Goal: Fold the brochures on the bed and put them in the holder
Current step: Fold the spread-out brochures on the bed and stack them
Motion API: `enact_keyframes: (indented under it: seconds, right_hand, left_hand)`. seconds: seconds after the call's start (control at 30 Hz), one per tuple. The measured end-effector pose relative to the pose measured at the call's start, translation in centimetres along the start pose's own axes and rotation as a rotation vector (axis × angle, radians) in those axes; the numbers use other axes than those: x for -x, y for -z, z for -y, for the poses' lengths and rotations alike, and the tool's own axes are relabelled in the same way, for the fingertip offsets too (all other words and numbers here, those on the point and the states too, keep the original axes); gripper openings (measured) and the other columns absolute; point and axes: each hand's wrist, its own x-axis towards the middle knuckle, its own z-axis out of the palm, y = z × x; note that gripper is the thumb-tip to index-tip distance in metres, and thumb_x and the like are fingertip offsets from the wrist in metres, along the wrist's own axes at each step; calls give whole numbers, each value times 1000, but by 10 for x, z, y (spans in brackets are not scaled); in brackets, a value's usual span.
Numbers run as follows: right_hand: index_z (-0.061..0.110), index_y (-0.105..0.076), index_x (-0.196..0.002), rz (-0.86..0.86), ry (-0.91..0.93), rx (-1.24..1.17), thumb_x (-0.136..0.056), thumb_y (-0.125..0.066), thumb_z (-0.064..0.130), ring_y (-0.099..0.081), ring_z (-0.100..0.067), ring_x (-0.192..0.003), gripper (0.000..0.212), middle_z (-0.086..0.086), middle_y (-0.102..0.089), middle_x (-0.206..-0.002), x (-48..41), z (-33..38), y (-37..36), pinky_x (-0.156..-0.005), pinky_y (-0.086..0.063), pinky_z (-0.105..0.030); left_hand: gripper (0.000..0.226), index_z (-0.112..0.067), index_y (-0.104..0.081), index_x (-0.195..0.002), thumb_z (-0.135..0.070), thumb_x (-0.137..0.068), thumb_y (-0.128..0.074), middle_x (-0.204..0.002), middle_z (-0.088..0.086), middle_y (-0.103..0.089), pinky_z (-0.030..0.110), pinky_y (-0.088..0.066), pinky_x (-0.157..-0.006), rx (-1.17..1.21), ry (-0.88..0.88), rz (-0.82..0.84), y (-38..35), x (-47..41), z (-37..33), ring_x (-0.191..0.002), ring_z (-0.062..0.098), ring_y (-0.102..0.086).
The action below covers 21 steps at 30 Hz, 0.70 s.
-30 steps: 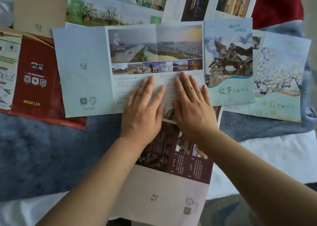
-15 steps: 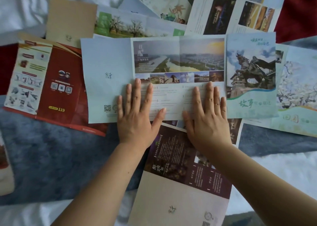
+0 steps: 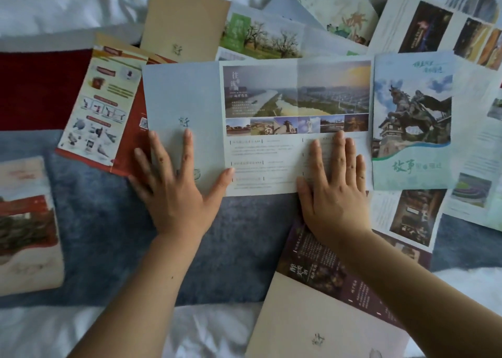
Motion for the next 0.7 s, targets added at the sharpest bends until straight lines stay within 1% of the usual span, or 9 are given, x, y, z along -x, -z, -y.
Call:
enact_keyframes:
  seconds: [0.1,0.23,0.3,0.4,0.5,0.6,0.63,0.7]
  right_hand:
    - [26,14,-164,29,22,-7,-106,-13,57,25,-32,-155,71,-14,27,-168,-2,13,1,-128,9,-49]
    - [29,16,-163,41,69,-61,-106,-15,60,27,-29,-155,72,-11,29,-168,-4,36,3,-128,9,-47]
    - [30,15,-163,44,96,-73,-106,-16,59,26,-28,-155,71,-10,29,-168,-6,48,3,-128,9,-45]
    - [28,11,-164,55,127,-93,-107,-19,54,24,-27,-156,69,-10,27,-169,-8,66,4,-128,8,-43]
    - [27,6,-165,86,166,-136,-106,-19,51,21,-27,-157,69,-10,23,-170,-7,83,6,-128,7,-41]
    - [27,11,-162,124,232,-202,-103,-14,47,19,-22,-158,68,-5,19,-171,-8,92,10,-130,3,-40]
    - [26,9,-162,131,258,-249,-105,-19,42,17,-19,-158,66,-2,16,-172,-8,93,12,-130,1,-40]
    - [25,-3,-164,107,292,-356,-109,-41,31,9,-15,-159,68,5,8,-171,-6,93,15,-130,-3,-38]
  left_hand:
    - [101,-43,1,-162,-96,-81,-26,-172,14,7,71,-11,-119,89,-14,-36,4,1,-1,-156,47,2]
    - [99,-38,-7,-164,-92,-84,-29,-172,16,-3,64,-20,-119,174,-29,-64,11,3,-1,-156,45,-9]
    - [96,-35,-12,-164,-88,-86,-29,-171,15,-9,60,-24,-117,216,-66,-90,15,5,1,-156,41,-14]
    - [93,-31,-11,-164,-78,-88,-37,-172,13,-9,53,-25,-118,292,-145,-121,23,11,-2,-157,35,-14]
    - [94,-32,-7,-163,-72,-86,-42,-172,14,-7,54,-24,-119,352,-186,-88,33,19,-12,-158,35,-11]
    - [90,-34,-6,-163,-68,-87,-40,-171,17,-8,59,-25,-120,376,-247,-90,44,25,-30,-158,37,-10]
    - [89,-34,-7,-164,-67,-88,-40,-171,17,-9,60,-25,-119,383,-269,-98,46,26,-37,-158,37,-11]
    - [87,-37,-6,-163,-64,-89,-40,-172,16,-7,62,-24,-119,378,-284,-93,47,26,-54,-158,37,-10]
